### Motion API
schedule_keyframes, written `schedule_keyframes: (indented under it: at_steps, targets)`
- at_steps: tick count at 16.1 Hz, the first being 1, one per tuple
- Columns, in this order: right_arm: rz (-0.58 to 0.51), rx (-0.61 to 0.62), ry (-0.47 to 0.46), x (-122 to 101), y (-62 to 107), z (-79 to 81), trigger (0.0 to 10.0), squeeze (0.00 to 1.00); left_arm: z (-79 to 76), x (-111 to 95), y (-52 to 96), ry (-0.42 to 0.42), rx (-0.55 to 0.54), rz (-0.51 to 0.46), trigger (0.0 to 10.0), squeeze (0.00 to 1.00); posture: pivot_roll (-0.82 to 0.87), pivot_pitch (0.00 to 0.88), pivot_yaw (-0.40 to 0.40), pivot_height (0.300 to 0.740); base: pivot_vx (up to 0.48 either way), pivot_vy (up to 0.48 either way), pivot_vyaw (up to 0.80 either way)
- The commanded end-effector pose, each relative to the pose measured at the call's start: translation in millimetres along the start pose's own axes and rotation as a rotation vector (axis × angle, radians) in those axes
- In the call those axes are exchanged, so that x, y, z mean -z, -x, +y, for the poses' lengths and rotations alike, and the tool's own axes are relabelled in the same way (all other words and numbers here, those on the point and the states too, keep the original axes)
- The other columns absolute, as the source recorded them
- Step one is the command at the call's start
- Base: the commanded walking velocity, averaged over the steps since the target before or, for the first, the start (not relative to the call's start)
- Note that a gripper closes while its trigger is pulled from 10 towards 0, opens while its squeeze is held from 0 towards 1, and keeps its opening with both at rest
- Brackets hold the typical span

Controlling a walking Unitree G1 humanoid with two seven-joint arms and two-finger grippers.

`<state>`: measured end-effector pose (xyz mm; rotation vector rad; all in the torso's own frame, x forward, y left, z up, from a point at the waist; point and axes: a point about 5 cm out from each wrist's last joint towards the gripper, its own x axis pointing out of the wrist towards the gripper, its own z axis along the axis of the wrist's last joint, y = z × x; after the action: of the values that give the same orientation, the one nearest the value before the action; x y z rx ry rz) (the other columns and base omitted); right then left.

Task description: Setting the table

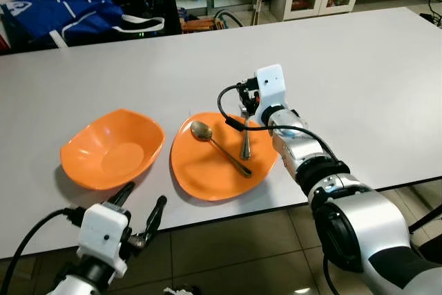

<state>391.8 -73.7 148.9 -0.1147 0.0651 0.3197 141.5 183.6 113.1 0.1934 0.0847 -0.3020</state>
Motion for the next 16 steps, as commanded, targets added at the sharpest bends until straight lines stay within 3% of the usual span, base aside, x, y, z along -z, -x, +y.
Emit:
schedule_keyframes:
  at_steps: [1,9,16]
  targets:
    - [0.023,0.002,-0.015,0,-1.6,1.7,10.0,0.00,2.5,-5,3.6,-0.014,-0.015,-0.008,10.0,0.00,0.08,0.074,0.069,0.740,0.000,0.000,0.00]
    - [0.072,0.023,-0.016,5,-1.7,2.6,10.0,0.00,0.4,-11,40.8,-0.033,-0.057,0.060,10.0,0.00,0.18,0.135,0.078,0.740,0.000,0.000,0.00]
    - [0.089,0.028,-0.005,9,-1.1,5.5,10.0,0.00,0.7,-14,52.4,-0.031,-0.071,0.092,10.0,0.00,0.20,0.149,0.078,0.740,0.000,0.000,0.00]
